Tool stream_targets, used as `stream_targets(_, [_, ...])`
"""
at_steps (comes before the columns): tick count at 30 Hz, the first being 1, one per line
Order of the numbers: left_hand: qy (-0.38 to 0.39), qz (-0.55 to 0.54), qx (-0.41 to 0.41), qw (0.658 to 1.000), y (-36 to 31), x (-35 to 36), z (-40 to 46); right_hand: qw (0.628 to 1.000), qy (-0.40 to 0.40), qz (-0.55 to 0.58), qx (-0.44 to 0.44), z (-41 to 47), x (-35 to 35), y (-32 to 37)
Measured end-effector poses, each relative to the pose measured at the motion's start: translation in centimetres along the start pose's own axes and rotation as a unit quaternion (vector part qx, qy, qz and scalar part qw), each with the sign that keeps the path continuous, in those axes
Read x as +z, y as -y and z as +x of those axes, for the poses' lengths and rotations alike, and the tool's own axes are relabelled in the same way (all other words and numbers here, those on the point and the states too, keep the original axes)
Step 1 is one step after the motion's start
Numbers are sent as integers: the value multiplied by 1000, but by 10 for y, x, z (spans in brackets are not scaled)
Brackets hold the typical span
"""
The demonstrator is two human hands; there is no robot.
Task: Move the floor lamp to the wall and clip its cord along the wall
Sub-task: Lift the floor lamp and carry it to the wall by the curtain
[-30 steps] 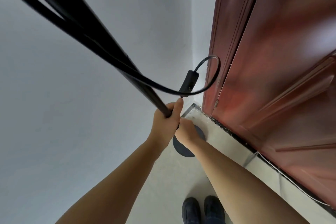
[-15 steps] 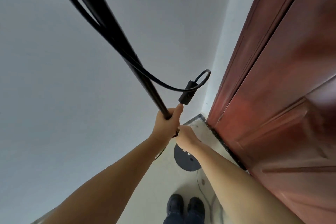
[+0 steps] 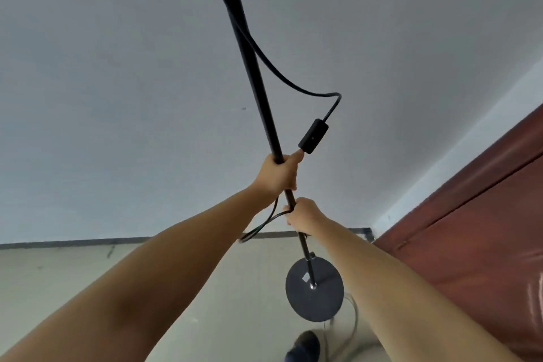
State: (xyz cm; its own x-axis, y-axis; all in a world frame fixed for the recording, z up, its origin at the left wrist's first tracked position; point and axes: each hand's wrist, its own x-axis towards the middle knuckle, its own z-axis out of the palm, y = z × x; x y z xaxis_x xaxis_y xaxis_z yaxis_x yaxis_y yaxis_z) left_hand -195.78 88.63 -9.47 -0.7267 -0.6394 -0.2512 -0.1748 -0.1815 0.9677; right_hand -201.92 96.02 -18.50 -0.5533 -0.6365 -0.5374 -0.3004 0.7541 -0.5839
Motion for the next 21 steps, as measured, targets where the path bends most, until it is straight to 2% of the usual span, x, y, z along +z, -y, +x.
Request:
stream_targets(6, [-82, -49, 11, 995, 9, -150, -76, 995, 41, -71, -53, -38, 113, 104])
stream_targets(12, [-191, -76, 5, 979, 16, -312, -164, 981, 118, -98, -117, -83, 244, 220])
stream_targets(17, [-296, -93, 7, 951, 25, -436, -232, 954, 210, -124, -174, -110, 352, 310])
stream_targets(21, [-386, -113, -2, 916, 42, -529, -284, 910, 297, -169, -235, -136, 436, 374])
